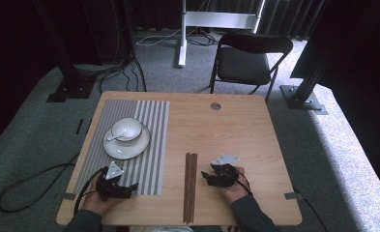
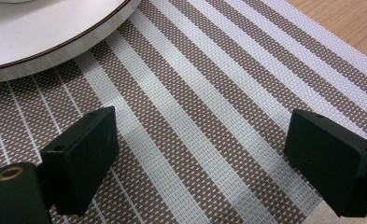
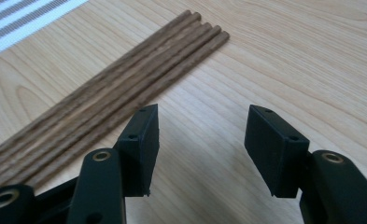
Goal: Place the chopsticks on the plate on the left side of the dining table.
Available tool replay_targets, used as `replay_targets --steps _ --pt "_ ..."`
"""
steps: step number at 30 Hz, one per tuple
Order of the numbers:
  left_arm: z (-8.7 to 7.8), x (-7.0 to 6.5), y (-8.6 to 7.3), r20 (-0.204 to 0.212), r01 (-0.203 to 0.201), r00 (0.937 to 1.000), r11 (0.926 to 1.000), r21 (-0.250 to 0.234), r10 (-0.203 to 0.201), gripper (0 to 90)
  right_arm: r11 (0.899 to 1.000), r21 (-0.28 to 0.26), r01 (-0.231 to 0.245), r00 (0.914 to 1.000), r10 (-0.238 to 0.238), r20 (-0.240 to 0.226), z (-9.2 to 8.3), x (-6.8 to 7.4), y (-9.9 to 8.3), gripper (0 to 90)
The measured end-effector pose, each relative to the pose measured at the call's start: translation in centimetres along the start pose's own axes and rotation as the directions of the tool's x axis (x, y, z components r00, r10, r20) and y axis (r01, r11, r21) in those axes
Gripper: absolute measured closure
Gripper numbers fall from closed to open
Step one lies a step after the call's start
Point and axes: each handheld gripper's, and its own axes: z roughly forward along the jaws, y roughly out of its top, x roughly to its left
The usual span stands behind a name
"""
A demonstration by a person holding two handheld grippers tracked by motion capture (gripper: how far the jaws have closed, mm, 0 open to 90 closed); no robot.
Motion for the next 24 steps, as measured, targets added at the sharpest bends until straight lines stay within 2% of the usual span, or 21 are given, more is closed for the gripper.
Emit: replay_targets --steps 24 --pt "0.0 0.0 0.0 0.0 0.0 1.0 1.0 -0.001 0.0 10.2 0.999 0.005 0.045 0.9965 -0.044 -0.071 1.1 2.7 0.3 44.1"
